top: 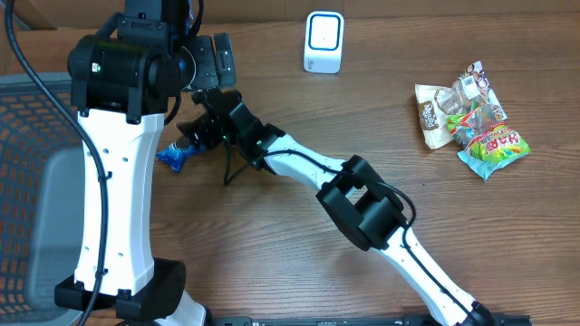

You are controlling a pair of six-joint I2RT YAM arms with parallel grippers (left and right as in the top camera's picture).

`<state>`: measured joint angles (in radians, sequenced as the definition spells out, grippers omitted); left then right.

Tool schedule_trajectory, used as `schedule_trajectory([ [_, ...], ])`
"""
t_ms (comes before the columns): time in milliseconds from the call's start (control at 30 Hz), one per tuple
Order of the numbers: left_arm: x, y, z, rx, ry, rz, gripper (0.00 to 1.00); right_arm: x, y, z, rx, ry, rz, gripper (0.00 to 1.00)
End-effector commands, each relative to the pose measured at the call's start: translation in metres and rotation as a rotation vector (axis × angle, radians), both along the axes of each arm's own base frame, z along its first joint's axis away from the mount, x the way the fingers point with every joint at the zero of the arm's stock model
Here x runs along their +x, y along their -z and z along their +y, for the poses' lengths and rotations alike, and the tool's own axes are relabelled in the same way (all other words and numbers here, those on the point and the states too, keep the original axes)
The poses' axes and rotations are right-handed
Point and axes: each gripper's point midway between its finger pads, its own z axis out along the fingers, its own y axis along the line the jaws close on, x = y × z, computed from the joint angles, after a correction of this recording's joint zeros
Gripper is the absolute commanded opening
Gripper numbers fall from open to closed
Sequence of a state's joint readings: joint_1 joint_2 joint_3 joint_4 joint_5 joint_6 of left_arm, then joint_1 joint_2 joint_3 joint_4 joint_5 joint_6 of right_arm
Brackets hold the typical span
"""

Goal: Scan the item barcode
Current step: 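Grasp the Oreo packet's end with the right gripper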

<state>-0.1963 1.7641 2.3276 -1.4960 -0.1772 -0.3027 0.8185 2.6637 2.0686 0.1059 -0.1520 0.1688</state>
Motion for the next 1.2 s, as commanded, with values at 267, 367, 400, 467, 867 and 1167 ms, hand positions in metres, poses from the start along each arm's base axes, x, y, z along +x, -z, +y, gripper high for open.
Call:
schedule_trajectory([
  [267,0.001,0.000,0.002,0.022,0.007,-0.002,1.00,-0.018,0.043,-0.027,-0.191,-0.008,0.162,0.92],
  [367,0.001,0.000,0.002,0.022,0.007,-0.003,1.00,-0.027,0.044,-0.048,-0.274,0.004,0.244,0.94],
  [400,0.001,0.000,0.002,0.022,0.007,-0.002,1.00,-0.029,0.042,-0.053,-0.293,0.007,0.264,0.96],
  [467,0.001,0.000,0.002,0.021,0.007,-0.002,1.00,-0.036,0.037,-0.067,-0.343,0.018,0.309,0.96],
  [867,0.001,0.000,0.002,0.022,0.007,-0.002,1.00,-0.054,0.046,-0.155,-0.628,0.147,0.482,0.99],
  [1167,0.001,0.000,0.002,0.022,0.007,-0.002,1.00,-0.022,0.027,-0.129,-0.617,-0.034,0.187,1.00],
])
